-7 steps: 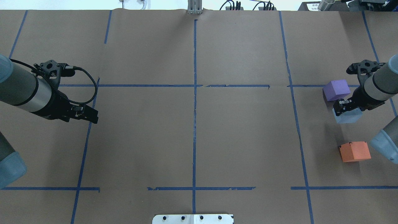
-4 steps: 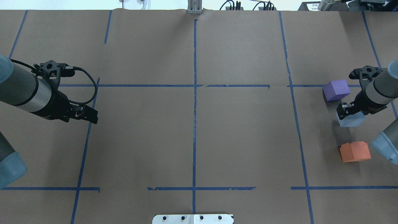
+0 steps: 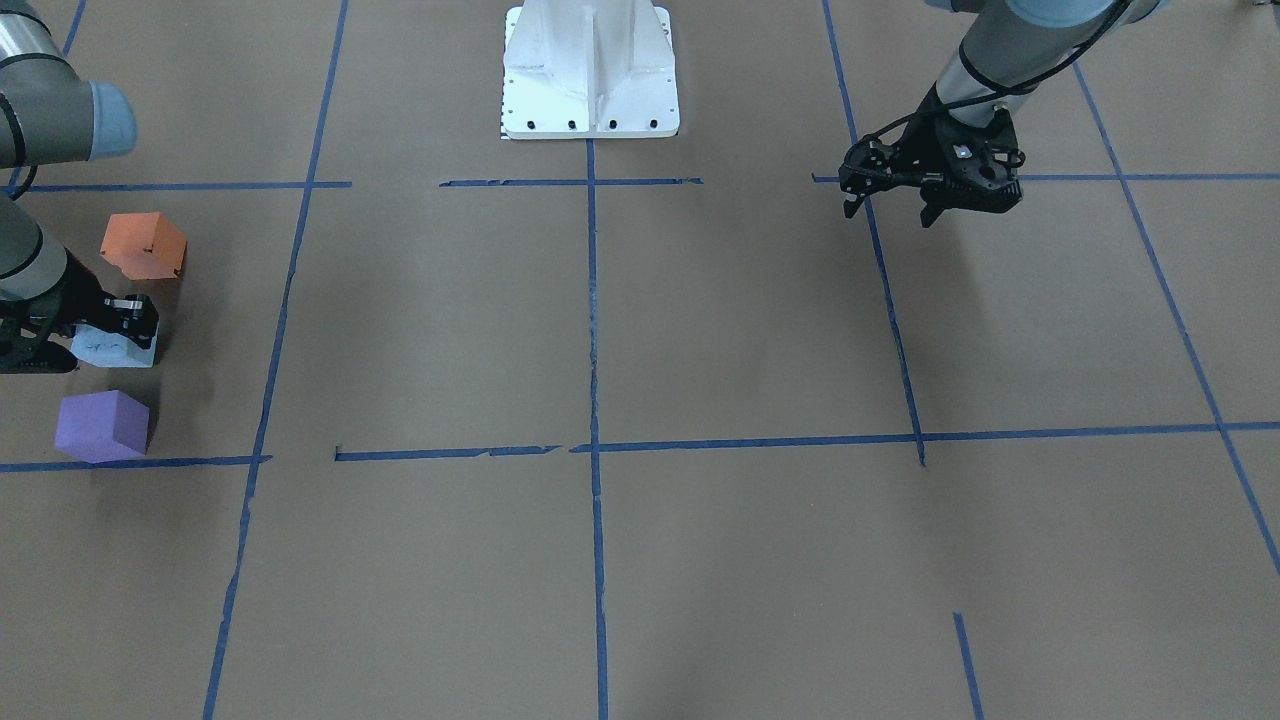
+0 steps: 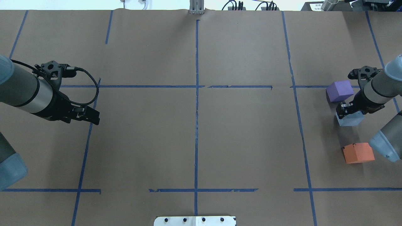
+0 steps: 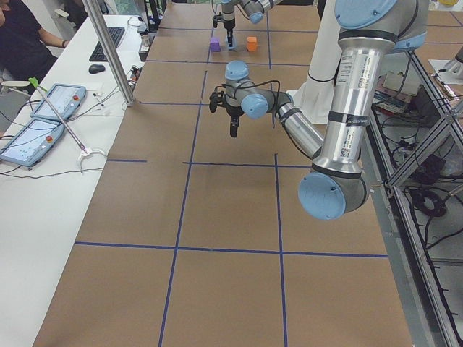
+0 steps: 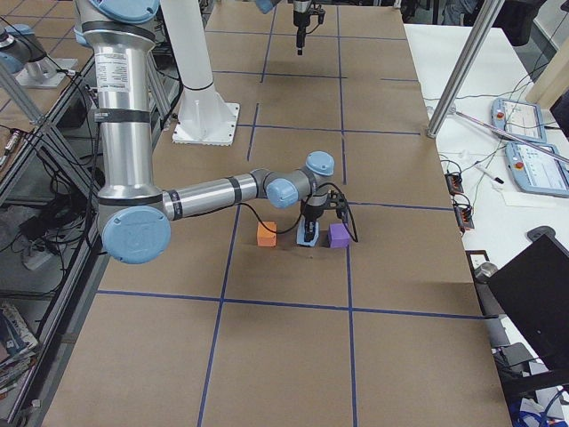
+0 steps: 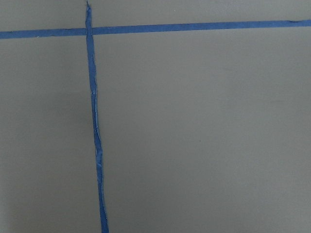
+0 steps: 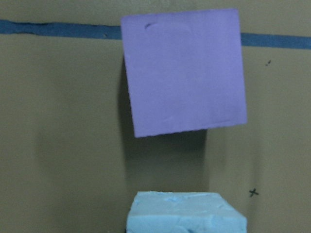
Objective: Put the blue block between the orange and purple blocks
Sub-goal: 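Lower the light blue cube between the purple and orange cubes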
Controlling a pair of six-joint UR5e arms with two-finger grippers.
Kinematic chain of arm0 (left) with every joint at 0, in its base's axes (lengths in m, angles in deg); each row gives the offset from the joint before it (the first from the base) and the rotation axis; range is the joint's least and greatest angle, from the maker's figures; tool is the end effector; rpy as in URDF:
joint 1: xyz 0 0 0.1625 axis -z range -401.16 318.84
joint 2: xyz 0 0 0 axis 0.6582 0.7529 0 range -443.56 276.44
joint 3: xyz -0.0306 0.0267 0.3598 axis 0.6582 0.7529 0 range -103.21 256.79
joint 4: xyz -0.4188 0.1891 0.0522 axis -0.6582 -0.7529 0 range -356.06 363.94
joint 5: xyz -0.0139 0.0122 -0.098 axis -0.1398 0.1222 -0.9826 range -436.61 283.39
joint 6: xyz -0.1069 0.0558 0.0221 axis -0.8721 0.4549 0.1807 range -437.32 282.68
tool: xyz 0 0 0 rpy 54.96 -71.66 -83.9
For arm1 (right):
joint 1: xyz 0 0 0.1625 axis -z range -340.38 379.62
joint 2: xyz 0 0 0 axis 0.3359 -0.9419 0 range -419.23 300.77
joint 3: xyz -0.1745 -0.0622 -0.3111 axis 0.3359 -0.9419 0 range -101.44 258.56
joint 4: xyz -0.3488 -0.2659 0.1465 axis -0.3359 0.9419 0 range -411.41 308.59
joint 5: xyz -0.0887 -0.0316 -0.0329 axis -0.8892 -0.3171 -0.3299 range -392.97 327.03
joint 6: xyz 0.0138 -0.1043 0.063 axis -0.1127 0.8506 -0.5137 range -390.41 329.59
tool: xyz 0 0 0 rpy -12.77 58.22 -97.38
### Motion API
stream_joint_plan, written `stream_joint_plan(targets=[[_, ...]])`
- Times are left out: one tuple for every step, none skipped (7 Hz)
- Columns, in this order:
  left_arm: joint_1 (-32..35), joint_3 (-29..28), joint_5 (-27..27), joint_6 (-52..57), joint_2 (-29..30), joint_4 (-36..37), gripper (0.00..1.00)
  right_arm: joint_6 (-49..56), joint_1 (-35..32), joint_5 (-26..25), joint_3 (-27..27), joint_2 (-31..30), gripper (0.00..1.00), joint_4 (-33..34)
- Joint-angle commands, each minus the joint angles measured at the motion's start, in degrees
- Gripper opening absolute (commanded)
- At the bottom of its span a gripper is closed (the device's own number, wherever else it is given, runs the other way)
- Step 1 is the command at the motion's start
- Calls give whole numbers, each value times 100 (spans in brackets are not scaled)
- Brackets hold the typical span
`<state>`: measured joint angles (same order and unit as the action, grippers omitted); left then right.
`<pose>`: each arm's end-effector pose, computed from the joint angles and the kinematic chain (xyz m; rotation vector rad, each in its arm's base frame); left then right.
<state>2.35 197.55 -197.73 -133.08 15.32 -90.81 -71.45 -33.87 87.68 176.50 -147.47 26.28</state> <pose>0.3447 -0.4237 0.2430 0.0725 0.9095 0.0598 -0.2879 -0.5079 0.5102 -0.0384 -0.6463 -0.0264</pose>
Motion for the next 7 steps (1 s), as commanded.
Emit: stream_joint_plan(targets=[[-9, 0, 9, -110, 44, 0, 100, -1, 5, -6, -47, 96, 11, -8], [-9, 9, 0, -110, 44, 0, 100, 8, 5, -6, -47, 88, 11, 0], [-9, 9, 0, -110, 44, 0, 100, 8, 5, -6, -91, 88, 15, -8], [-9, 9, 0, -110, 44, 0, 100, 17, 23, -6, -109, 96, 43, -8], [-9, 1, 0, -110, 44, 0, 100, 26, 32, -6, -109, 96, 59, -8], [-9, 0, 0, -110, 44, 0, 100, 17, 58, -6, -91, 96, 64, -17], [-9, 0, 0, -110, 44, 0, 100, 8, 58, -15, -83, 96, 99, -17]])
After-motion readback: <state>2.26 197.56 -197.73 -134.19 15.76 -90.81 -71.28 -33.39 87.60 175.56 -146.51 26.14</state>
